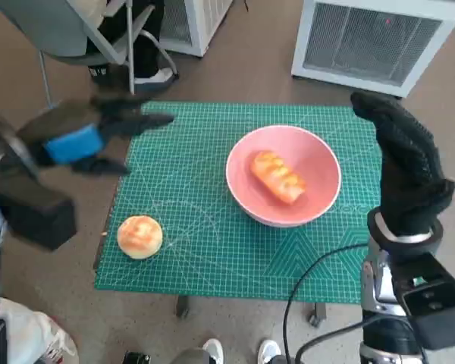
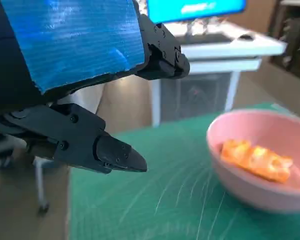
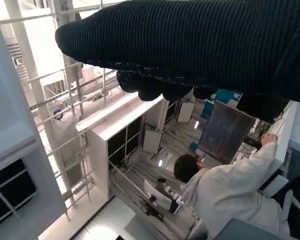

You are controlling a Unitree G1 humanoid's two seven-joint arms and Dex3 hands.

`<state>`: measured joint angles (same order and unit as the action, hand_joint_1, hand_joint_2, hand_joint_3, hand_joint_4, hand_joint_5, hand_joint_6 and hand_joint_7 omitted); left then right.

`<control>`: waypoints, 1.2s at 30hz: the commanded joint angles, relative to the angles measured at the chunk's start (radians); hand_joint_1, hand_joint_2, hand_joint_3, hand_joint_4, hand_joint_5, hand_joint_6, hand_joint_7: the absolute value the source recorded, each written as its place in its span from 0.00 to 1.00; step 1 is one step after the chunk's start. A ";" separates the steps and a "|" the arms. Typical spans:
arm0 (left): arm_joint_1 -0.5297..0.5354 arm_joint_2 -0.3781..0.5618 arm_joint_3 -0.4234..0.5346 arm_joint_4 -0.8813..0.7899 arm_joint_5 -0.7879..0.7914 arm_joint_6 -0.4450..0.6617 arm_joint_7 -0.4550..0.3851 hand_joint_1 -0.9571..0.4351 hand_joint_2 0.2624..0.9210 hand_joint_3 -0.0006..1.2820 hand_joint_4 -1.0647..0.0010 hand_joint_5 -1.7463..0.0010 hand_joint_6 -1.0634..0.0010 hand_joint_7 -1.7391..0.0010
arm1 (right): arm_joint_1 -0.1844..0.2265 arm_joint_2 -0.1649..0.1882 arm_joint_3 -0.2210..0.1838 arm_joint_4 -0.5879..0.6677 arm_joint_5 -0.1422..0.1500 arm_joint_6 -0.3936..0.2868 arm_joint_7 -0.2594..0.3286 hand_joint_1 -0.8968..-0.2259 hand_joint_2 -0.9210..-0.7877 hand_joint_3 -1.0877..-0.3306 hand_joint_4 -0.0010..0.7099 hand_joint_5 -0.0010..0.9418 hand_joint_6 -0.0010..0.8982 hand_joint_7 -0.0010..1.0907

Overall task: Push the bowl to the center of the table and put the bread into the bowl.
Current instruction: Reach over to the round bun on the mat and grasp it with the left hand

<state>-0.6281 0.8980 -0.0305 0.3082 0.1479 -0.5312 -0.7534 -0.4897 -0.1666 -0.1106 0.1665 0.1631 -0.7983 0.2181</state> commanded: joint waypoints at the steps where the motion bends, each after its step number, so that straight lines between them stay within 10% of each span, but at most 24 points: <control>1: 0.104 0.023 0.038 -0.039 -0.069 -0.002 -0.026 0.52 0.92 0.01 0.74 1.00 0.62 0.99 | 0.011 -0.005 0.002 0.011 0.015 0.004 0.016 0.65 0.00 0.65 0.60 0.01 0.13 0.56; 15: 0.289 0.017 0.040 -0.101 -0.075 0.038 -0.036 0.53 0.95 0.01 0.74 1.00 0.63 1.00 | 0.011 -0.013 0.000 0.020 0.024 0.009 0.036 0.64 0.00 0.65 0.60 0.00 0.10 0.56; 36: 0.292 -0.043 -0.092 -0.061 0.073 0.139 -0.027 0.62 0.94 0.00 0.73 1.00 0.65 1.00 | 0.027 -0.019 -0.002 -0.003 0.021 0.030 0.033 0.64 0.00 0.65 0.60 0.00 0.10 0.57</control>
<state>-0.3296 0.8725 -0.0982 0.2308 0.1983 -0.4120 -0.7813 -0.4886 -0.1798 -0.1115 0.1639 0.1776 -0.7803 0.2425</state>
